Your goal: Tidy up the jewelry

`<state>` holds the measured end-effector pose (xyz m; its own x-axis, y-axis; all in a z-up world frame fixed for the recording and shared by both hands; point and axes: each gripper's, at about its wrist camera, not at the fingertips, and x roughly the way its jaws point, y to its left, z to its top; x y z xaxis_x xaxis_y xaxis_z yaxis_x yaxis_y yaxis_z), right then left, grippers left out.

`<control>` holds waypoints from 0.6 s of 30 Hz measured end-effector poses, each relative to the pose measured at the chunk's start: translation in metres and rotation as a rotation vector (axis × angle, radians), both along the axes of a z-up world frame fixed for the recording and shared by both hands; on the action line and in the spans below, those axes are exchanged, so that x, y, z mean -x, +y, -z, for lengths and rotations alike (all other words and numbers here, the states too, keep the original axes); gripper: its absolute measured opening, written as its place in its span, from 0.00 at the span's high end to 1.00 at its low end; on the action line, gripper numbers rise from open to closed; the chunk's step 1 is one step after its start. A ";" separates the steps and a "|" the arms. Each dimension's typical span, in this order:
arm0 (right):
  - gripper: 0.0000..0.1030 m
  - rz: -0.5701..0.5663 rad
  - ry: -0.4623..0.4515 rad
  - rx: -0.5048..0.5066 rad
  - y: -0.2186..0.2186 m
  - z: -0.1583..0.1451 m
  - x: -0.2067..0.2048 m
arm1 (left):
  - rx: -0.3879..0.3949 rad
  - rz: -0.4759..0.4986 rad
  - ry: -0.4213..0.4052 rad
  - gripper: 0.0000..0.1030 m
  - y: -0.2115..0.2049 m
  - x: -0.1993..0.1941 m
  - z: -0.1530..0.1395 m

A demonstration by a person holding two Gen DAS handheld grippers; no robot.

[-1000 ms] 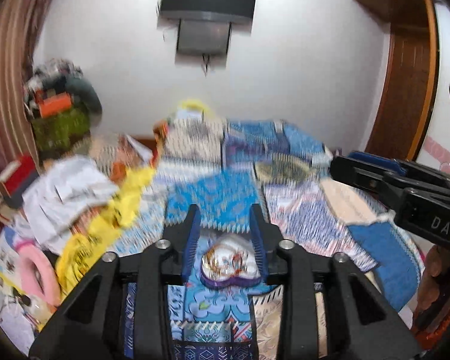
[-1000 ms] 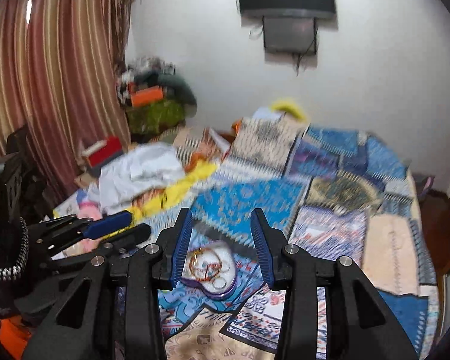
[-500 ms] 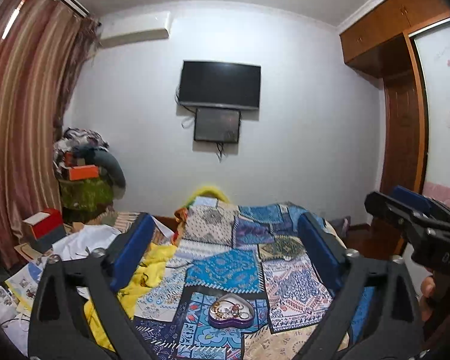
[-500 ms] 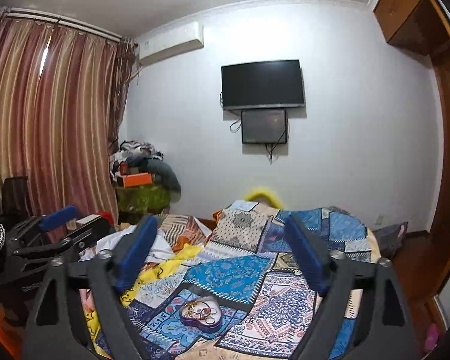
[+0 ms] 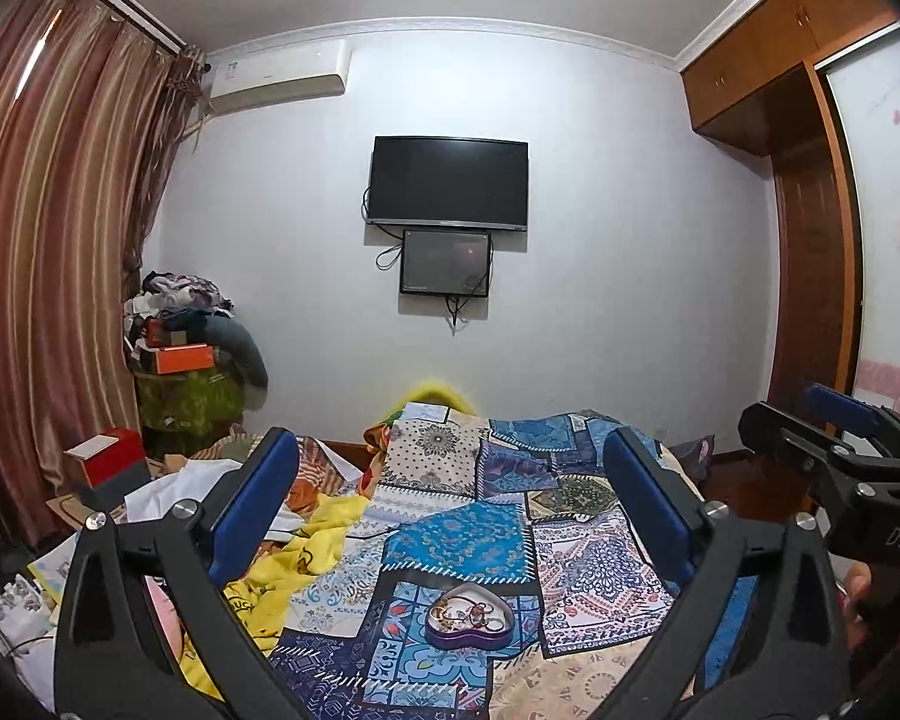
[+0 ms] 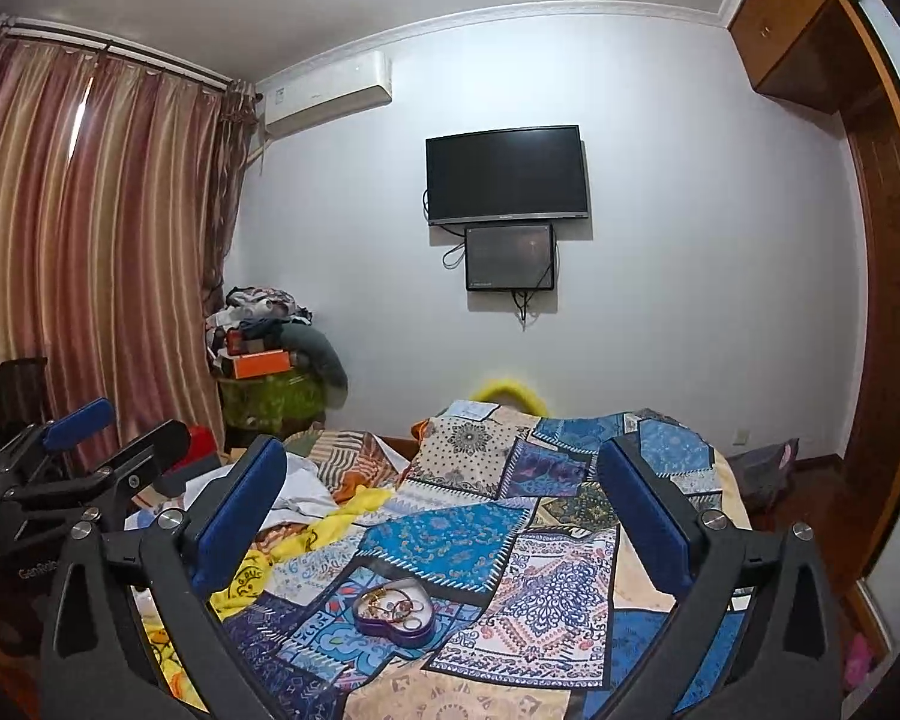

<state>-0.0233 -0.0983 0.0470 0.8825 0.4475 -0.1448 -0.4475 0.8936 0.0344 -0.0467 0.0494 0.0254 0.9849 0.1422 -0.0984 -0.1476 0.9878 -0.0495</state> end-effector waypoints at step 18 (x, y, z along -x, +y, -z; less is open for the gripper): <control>0.00 -0.009 0.033 0.006 -0.002 0.004 0.000 | 0.007 0.008 0.024 0.01 -0.001 -0.007 0.006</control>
<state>-0.0235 -0.1004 0.0431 0.8730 0.4546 -0.1767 -0.4543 0.8897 0.0445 -0.0398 0.0482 0.0190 0.9834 0.1341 -0.1225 -0.1413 0.9886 -0.0527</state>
